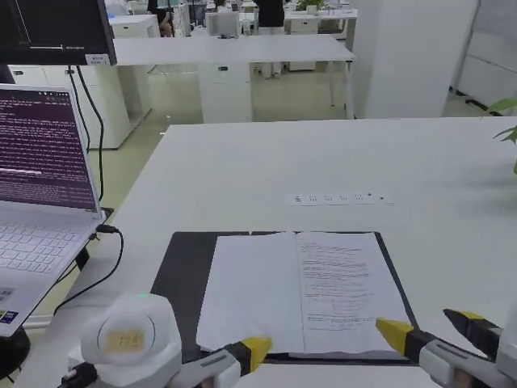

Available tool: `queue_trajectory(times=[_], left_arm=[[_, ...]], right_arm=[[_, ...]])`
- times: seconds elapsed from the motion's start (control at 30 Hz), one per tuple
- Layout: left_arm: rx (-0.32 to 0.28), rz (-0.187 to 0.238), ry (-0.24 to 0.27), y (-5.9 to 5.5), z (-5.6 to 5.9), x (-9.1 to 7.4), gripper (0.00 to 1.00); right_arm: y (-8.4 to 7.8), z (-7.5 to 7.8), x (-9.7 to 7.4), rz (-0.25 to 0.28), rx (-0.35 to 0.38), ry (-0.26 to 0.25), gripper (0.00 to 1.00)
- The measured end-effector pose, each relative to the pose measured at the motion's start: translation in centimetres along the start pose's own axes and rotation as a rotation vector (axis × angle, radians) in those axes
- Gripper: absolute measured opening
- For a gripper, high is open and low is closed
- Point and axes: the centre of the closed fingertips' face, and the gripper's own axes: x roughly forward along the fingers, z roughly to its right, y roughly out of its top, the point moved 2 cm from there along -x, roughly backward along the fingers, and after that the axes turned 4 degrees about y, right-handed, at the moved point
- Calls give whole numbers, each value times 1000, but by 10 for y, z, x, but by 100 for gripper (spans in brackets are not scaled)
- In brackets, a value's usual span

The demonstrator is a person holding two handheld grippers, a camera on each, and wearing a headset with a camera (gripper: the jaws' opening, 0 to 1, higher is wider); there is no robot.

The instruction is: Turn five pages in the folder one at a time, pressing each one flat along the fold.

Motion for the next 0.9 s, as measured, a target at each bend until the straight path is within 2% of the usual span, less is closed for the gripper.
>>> queue_trajectory(times=[0.07,0.13,0.47,0.63,0.77,0.9], left_arm=[[13,13,12,2,-3,-4,99],[0,18,19,3,-6,-7,99],[8,26,53,5,-20,-19,99],[21,39,63,9,-22,-20,99],[23,33,61,9,-19,-17,99],[38,12,44,6,-9,-6,99]], right_arm=[[3,1,-2,14,-9,-4,92],[4,1,-5,18,-12,-3,100],[3,11,-13,19,-12,-26,100],[5,12,-13,23,-8,-24,100],[3,15,-12,18,-5,-22,100],[-2,16,-10,5,-2,-16,100]])
